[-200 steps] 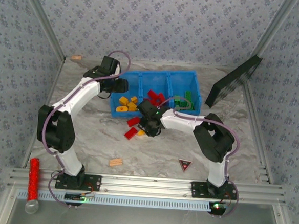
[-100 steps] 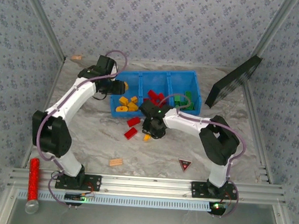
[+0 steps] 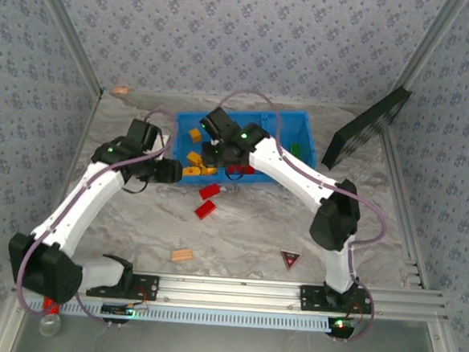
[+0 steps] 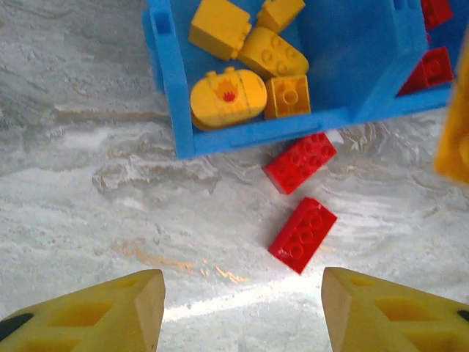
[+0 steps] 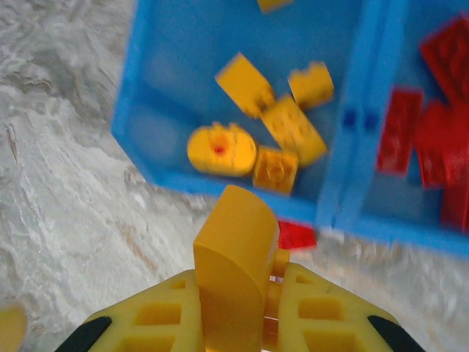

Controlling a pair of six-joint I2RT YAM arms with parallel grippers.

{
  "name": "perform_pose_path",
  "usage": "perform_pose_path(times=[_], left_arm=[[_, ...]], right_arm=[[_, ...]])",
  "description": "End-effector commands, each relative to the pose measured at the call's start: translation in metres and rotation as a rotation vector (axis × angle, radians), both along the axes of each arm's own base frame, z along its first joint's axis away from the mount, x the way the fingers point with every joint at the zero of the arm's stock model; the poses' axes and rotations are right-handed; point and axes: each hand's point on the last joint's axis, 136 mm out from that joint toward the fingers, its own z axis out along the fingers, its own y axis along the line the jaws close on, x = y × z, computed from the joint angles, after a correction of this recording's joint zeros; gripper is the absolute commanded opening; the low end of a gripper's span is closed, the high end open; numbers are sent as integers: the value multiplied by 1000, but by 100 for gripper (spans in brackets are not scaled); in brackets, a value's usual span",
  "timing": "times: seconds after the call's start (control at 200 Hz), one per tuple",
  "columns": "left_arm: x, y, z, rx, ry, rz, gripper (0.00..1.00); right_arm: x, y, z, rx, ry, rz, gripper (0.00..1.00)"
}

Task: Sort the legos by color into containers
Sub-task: Place the lego in the container.

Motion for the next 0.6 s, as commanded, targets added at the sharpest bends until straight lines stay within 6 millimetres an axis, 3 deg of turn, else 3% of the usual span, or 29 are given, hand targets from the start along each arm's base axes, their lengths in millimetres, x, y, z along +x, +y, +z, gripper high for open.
perform_pose_path(times=[0.0,0.21,0.38,0.595], left_arm=[[-20,-3,6,-61,-10,-27,60],[-47,-3,-23,-8,42,-74,61],[-61,-15,-40,-15,40,-96,65],[-74,-32,-63,-16,29,-133,70]], right_arm=[[20,5,-21,-154,-68,130,14],[55,33,-28,-203,-165,197,15],[71,44,-55,-239,-191,245,15],[84,42,-95,-265,-153,249,18]])
